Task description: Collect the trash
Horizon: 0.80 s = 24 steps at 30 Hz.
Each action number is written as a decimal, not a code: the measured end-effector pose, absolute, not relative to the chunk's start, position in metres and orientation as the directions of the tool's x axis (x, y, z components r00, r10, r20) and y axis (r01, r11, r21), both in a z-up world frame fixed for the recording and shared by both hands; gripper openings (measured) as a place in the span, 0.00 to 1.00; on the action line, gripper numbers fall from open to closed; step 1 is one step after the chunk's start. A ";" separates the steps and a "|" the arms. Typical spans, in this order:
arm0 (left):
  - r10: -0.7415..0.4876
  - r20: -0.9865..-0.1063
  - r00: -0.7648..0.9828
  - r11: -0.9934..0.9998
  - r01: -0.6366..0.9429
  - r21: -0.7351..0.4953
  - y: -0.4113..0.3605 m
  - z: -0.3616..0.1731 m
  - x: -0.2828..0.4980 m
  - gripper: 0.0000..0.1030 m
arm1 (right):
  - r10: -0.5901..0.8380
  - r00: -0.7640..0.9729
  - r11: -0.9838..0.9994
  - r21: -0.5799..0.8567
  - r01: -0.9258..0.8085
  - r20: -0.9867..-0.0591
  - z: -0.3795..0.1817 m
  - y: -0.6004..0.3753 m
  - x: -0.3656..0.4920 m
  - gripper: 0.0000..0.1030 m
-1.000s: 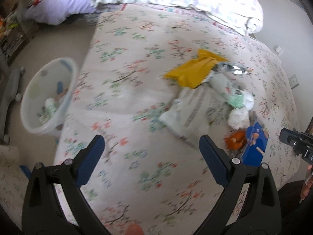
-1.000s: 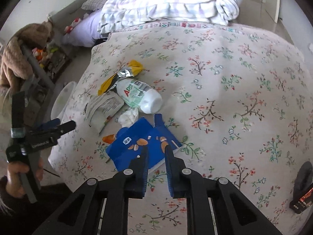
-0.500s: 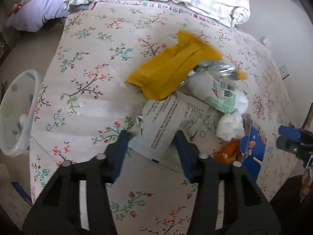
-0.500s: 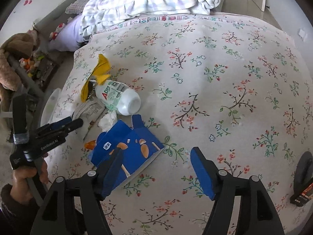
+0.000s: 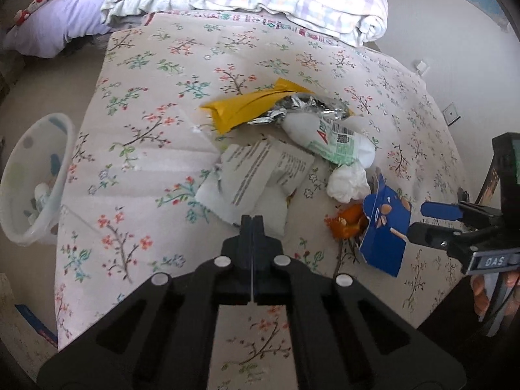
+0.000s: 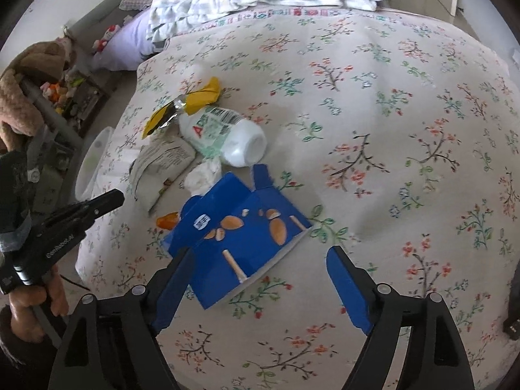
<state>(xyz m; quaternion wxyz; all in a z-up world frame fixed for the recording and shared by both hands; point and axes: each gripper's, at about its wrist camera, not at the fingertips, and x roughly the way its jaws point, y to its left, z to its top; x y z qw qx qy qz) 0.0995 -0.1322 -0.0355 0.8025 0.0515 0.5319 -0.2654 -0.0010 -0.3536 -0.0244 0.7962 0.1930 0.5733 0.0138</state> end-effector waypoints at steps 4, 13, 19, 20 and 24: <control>-0.376 -0.875 0.304 0.866 0.452 -0.215 -0.118 -0.032 0.100 0.00 | 0.224 0.346 0.944 0.291 0.155 -0.911 -0.024 -0.341 0.002 0.84; -0.340 -0.883 0.324 0.922 0.302 -0.244 -0.088 -0.033 0.115 0.79 | 0.187 0.361 0.982 0.179 -0.058 -0.914 -0.013 -0.301 0.004 1.00; -0.337 -0.888 0.312 0.924 0.292 -0.248 -0.086 -0.036 0.115 0.79 | 0.125 0.303 0.981 0.071 -0.182 -0.945 -0.025 -0.281 0.007 1.00; -0.333 -0.890 0.310 0.924 0.296 -0.243 -0.087 -0.037 0.115 0.79 | 0.115 0.293 0.979 0.058 -0.194 -0.949 -0.028 -0.278 0.008 1.00; -0.317 -0.898 0.305 0.924 0.310 -0.221 -0.091 -0.040 0.117 0.79 | 0.065 0.258 0.976 0.008 -0.217 -0.964 -0.041 -0.273 0.016 1.00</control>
